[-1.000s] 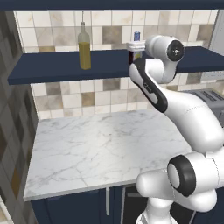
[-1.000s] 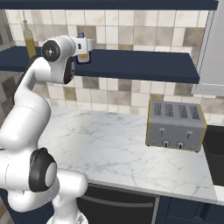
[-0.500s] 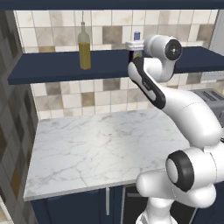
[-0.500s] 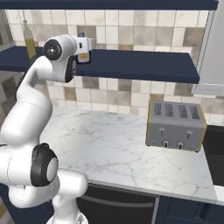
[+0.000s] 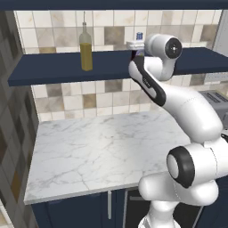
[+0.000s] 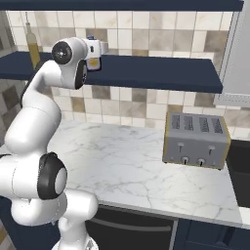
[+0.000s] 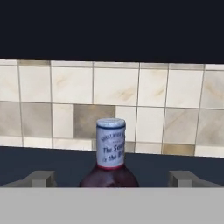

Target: Take 2 condiments from the cabinet and move them on the counter near the stove.Make sure the condiments are lined up with each other, next to each other.

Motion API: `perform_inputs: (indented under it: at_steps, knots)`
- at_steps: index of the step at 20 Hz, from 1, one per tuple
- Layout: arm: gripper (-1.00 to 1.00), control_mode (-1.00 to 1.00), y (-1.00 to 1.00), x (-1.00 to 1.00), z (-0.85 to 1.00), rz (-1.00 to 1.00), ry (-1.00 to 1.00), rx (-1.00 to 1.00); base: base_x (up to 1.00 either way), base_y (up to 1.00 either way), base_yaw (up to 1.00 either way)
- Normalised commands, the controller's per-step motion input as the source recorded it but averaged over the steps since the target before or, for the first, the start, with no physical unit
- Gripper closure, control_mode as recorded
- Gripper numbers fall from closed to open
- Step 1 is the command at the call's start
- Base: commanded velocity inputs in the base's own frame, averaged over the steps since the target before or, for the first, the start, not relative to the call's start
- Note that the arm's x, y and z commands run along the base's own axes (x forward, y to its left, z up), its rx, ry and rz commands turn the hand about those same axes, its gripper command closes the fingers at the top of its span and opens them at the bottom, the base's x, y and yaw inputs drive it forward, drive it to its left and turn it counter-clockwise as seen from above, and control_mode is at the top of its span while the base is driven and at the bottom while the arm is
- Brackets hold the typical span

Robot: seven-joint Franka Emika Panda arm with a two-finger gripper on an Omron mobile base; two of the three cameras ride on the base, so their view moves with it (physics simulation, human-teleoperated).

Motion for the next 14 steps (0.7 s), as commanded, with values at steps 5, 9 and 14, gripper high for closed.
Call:
perform_inputs:
  at_steps: [5,9,14]
  knots:
    - [-1.0,-1.0,0.0,0.16,0.0,0.0,0.0,0.0,0.0,0.0,0.0]
    - [-1.0,-1.0,0.0,0.12,0.0,0.0,0.0,0.0,0.0,0.0,0.0]
    - [-1.0,-1.0,0.0,0.13,0.0,0.0,0.0,0.0,0.0,0.0,0.0]
